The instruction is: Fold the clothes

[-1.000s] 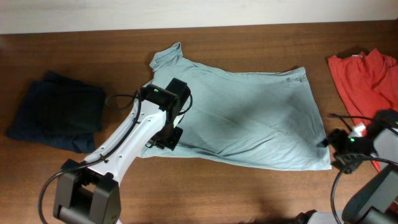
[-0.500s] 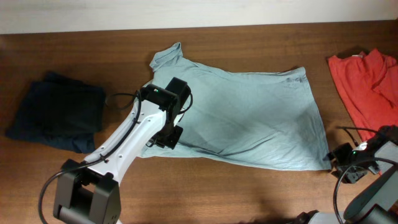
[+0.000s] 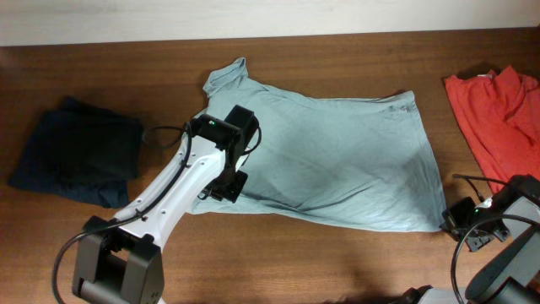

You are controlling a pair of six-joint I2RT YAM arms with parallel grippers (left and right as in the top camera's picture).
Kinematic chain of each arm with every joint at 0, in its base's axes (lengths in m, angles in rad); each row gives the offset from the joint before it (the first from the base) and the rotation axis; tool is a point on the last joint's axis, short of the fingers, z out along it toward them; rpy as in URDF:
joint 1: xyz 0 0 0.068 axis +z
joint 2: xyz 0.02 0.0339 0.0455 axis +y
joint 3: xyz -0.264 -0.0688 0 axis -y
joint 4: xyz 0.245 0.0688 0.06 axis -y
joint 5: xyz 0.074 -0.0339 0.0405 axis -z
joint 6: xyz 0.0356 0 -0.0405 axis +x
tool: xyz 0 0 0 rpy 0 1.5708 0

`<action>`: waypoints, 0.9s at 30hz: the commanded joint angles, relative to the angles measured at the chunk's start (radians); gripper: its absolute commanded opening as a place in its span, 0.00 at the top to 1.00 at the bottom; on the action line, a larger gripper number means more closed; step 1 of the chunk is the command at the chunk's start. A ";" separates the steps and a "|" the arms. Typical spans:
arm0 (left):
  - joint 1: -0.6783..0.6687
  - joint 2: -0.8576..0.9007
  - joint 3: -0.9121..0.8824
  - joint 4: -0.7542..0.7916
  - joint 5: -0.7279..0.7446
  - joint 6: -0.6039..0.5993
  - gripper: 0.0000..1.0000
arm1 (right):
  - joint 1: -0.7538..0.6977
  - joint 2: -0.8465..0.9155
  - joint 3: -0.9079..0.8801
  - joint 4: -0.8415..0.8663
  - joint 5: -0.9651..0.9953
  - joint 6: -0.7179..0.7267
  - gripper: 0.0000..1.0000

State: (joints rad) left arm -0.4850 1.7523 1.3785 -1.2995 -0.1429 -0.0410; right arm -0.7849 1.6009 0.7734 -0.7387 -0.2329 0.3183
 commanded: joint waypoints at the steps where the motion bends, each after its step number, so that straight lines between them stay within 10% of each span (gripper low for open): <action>1: 0.007 -0.008 0.021 -0.026 -0.041 0.012 0.99 | -0.002 -0.038 0.034 -0.054 -0.003 0.005 0.96; 13: 0.007 -0.008 0.163 -0.190 -0.039 0.005 1.00 | -0.002 -0.309 0.214 -0.282 0.079 0.005 0.96; 27: 0.007 -0.008 0.163 0.063 -0.116 0.157 0.93 | 0.013 -0.243 0.214 -0.124 -0.077 0.006 0.96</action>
State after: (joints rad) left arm -0.4850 1.7523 1.5242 -1.2655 -0.2348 0.0151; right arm -0.7845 1.3136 0.9737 -0.8848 -0.2615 0.3180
